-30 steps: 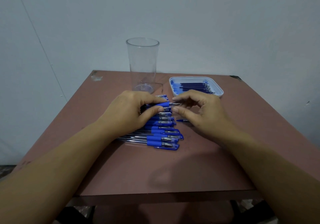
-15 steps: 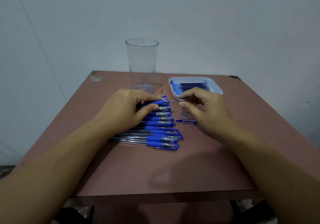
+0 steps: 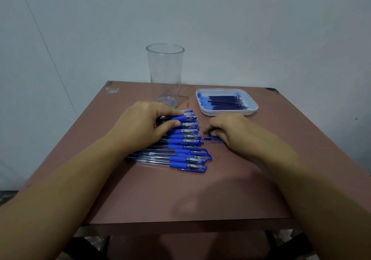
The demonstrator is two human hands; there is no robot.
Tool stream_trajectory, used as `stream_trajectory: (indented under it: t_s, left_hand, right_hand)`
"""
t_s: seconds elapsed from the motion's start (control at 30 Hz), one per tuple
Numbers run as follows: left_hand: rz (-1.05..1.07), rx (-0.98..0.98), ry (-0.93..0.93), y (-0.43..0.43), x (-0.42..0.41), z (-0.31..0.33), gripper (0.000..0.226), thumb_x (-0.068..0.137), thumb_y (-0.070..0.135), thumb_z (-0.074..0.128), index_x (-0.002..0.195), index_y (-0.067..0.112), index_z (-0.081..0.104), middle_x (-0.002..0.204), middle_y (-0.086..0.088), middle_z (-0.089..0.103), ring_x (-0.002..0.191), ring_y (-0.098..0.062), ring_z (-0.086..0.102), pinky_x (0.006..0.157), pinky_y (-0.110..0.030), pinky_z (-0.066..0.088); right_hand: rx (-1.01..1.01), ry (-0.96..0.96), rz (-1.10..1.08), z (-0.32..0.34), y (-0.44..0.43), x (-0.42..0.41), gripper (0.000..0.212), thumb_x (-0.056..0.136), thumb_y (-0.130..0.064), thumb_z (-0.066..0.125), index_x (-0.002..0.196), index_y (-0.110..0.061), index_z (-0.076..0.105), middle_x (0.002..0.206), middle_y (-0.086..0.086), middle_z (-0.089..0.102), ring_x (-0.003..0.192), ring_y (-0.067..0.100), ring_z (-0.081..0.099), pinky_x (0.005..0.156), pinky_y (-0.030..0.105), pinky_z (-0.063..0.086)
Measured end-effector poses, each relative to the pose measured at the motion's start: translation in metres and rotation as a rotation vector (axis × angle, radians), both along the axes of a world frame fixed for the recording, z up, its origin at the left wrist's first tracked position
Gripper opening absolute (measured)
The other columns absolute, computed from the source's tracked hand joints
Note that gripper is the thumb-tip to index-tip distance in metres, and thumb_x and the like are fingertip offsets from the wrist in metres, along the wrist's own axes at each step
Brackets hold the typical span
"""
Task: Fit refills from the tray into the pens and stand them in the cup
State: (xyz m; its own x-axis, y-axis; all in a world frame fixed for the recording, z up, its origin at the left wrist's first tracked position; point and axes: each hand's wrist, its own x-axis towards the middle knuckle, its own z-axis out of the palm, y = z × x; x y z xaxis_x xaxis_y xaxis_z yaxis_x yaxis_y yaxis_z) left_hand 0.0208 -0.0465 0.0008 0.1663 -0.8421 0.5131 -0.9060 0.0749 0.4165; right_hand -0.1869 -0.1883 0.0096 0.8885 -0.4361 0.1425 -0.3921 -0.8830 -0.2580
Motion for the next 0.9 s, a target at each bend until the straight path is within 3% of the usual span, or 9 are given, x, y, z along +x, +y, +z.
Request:
stream_trajectory:
  t_s: [0.13,0.27,0.43,0.53,0.63,0.9]
  left_hand:
    - [0.000,0.004,-0.006,-0.001,0.000,0.000,0.029,0.086,0.036,0.070,0.115,0.034,0.071,0.100,0.011,0.074,0.087,-0.009,0.067,0.076,-0.038,0.056]
    - [-0.016,0.002,0.000,-0.001,-0.001,0.000,0.028,0.087,0.035,0.071,0.115,0.034,0.071,0.100,0.012,0.074,0.086,-0.009,0.067,0.076,-0.039,0.056]
    - [-0.062,-0.035,-0.009,-0.002,-0.003,-0.003,0.027,0.088,0.039,0.070,0.114,0.035,0.071,0.094,0.013,0.073,0.080,-0.008,0.067,0.071,-0.039,0.056]
    - [-0.088,-0.045,-0.016,-0.003,-0.005,-0.002,0.033,0.086,0.048,0.061,0.115,0.037,0.070,0.090,0.018,0.070,0.076,-0.004,0.064,0.068,-0.032,0.055]
    - [-0.093,-0.050,-0.028,-0.004,-0.004,-0.002,0.037,0.086,0.053,0.056,0.116,0.037,0.070,0.089,0.020,0.068,0.076,-0.002,0.063,0.068,-0.028,0.053]
    - [-0.090,-0.020,-0.025,-0.002,0.001,-0.004,0.040,0.086,0.054,0.053,0.115,0.034,0.070,0.095,0.014,0.072,0.081,-0.007,0.066,0.071,-0.037,0.056]
  right_hand:
    - [0.126,-0.047,-0.034,0.003,0.000,-0.002,0.029,0.095,-0.007,0.056,0.113,-0.025,0.069,0.100,-0.014,0.066,0.086,-0.007,0.057,0.073,-0.001,0.038]
    - [0.069,-0.258,-0.035,0.002,0.002,-0.008,0.023,0.094,-0.011,0.059,0.110,-0.025,0.069,0.099,-0.018,0.062,0.093,-0.004,0.057,0.078,0.004,0.038]
    - [-0.001,-0.545,0.074,-0.003,0.013,0.004,0.018,0.086,-0.018,0.073,0.104,-0.016,0.071,0.089,-0.010,0.066,0.084,0.002,0.059,0.073,0.009,0.044]
    - [-0.023,-0.590,0.114,-0.007,0.013,0.012,0.018,0.085,-0.019,0.073,0.102,-0.014,0.073,0.088,-0.005,0.069,0.080,0.006,0.061,0.072,0.015,0.047]
    - [-0.008,-0.618,0.093,-0.007,0.009,0.009,0.011,0.086,-0.014,0.071,0.096,-0.013,0.073,0.085,-0.007,0.068,0.080,0.005,0.060,0.071,0.012,0.045]
    - [0.107,-0.581,0.020,-0.003,-0.003,-0.013,0.017,0.083,-0.016,0.076,0.098,-0.022,0.071,0.091,-0.018,0.065,0.086,0.000,0.061,0.075,0.012,0.046]
